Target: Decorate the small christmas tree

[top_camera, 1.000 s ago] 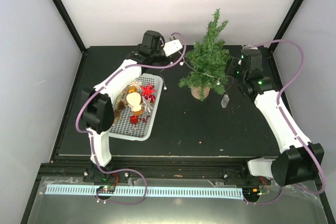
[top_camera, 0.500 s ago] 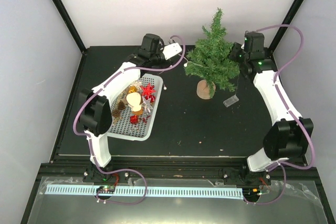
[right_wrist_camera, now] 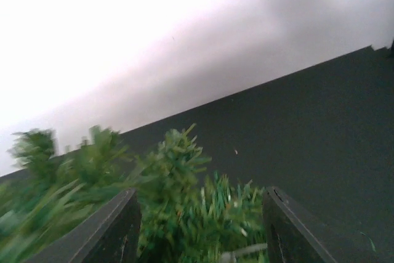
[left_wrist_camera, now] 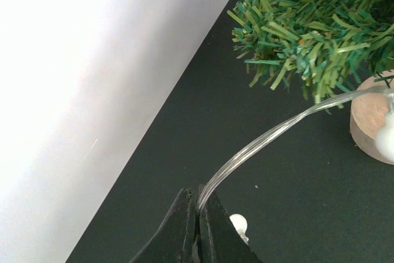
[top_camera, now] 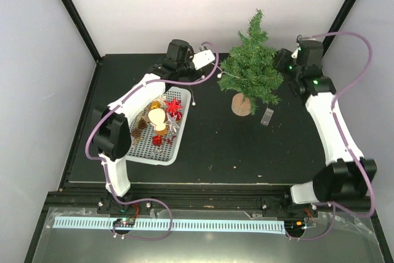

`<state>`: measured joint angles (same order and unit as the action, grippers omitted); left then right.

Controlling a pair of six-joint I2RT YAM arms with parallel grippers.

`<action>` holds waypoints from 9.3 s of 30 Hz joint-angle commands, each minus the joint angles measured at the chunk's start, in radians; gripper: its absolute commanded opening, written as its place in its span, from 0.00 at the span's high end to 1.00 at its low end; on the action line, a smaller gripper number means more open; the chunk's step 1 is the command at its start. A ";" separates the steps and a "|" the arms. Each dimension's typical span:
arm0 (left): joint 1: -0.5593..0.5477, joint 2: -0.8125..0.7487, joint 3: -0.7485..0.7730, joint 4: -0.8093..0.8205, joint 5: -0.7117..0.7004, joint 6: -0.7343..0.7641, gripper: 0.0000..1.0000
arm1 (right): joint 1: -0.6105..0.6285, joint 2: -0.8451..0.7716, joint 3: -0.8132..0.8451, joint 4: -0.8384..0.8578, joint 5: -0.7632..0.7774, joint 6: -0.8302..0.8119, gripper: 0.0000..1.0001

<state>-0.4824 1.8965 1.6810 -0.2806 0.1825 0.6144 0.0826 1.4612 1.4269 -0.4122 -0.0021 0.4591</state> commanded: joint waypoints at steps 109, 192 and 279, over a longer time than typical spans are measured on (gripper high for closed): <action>-0.028 0.098 0.141 0.264 0.080 -0.143 0.98 | 0.056 -0.194 0.009 0.043 -0.151 -0.109 0.40; 0.019 -0.055 0.014 0.243 0.186 -0.176 0.99 | 0.114 -0.108 0.062 0.118 -0.519 -0.105 0.99; 0.035 -0.218 -0.430 0.691 0.576 -0.335 0.98 | 0.098 -0.266 -0.213 0.005 -0.154 0.059 0.29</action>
<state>-0.4870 1.6260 1.1969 0.1680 0.5930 0.3687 0.1886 1.1687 1.1652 -0.4850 -0.1207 0.4862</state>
